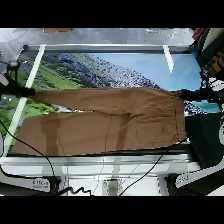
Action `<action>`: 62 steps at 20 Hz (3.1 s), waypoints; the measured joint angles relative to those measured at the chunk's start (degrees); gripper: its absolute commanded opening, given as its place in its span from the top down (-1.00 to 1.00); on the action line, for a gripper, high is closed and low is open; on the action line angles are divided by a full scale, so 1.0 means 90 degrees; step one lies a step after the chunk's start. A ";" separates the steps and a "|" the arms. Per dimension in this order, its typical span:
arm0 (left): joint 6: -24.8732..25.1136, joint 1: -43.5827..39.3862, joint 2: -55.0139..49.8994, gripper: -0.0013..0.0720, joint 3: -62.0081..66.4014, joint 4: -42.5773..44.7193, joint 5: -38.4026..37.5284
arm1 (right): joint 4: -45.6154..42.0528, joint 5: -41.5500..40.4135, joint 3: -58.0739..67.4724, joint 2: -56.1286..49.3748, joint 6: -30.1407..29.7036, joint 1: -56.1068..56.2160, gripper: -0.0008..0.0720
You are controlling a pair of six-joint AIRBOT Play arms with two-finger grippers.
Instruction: Fold the clothes and pants, and hang the long-sleeved shirts on hangers.
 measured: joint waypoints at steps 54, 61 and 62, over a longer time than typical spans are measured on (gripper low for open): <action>-0.1418 0.0510 0.1520 0.93 0.0408 -0.1846 -0.1217 | -0.1059 0.2518 -0.0029 0.3116 0.1481 -0.0063 0.89; -0.1071 0.0367 0.2307 0.93 -0.0619 -0.3172 -0.1302 | -0.1943 0.3519 -0.2266 0.5197 0.1982 -0.0784 0.90; -0.1039 0.0350 0.2334 0.93 -0.0736 -0.3339 -0.1256 | -0.1911 0.3521 -0.2803 0.5530 0.2004 -0.0988 0.90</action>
